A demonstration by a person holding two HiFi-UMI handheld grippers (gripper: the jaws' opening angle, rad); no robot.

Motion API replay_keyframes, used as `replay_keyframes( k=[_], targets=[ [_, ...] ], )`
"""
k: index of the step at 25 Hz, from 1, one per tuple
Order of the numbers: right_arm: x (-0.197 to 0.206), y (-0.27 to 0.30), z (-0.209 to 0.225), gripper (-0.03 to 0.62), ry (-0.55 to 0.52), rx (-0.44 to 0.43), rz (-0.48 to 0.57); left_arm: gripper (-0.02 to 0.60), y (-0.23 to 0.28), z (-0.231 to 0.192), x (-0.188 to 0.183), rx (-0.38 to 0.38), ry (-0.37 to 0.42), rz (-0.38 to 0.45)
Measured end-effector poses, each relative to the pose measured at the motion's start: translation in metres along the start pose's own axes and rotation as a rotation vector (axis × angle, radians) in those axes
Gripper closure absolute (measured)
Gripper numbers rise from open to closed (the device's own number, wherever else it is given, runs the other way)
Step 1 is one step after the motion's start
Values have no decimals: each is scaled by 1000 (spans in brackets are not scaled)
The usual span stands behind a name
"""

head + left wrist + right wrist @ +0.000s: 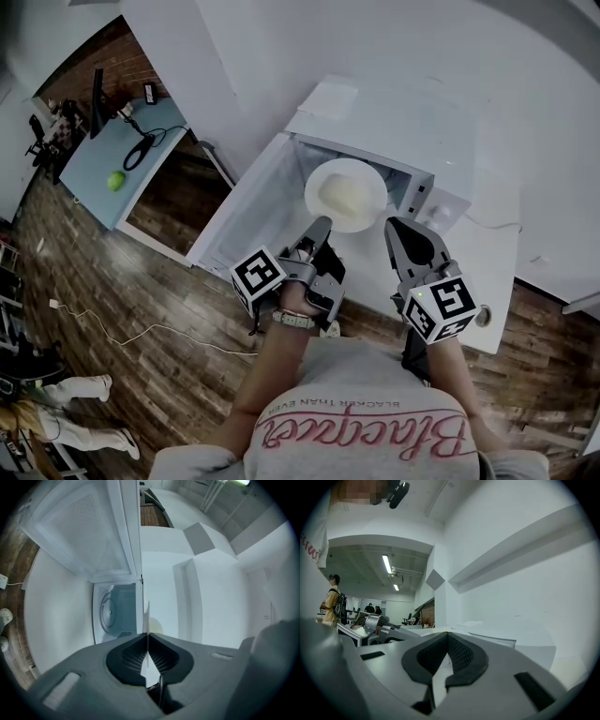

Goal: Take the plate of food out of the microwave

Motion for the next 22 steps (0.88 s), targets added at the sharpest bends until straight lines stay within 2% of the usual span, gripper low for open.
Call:
replay_keyframes(
  k=[13,22],
  targets=[
    [-16,1,24,588,-13,88,36,568,44,22,-6,52,36,-76],
    [-22,-5,37,588,7,190,61,568,62,31,-1,89,38,-137]
  ],
)
Point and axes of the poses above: the fingertips, and each gripper's own axes: y forward along the fingers, z to its right, x out of its underside, the point moved 5 cm from there along -y, backward along the fingers, and after that the axes turned 8 degrees about -z, right-handed, at the moved point
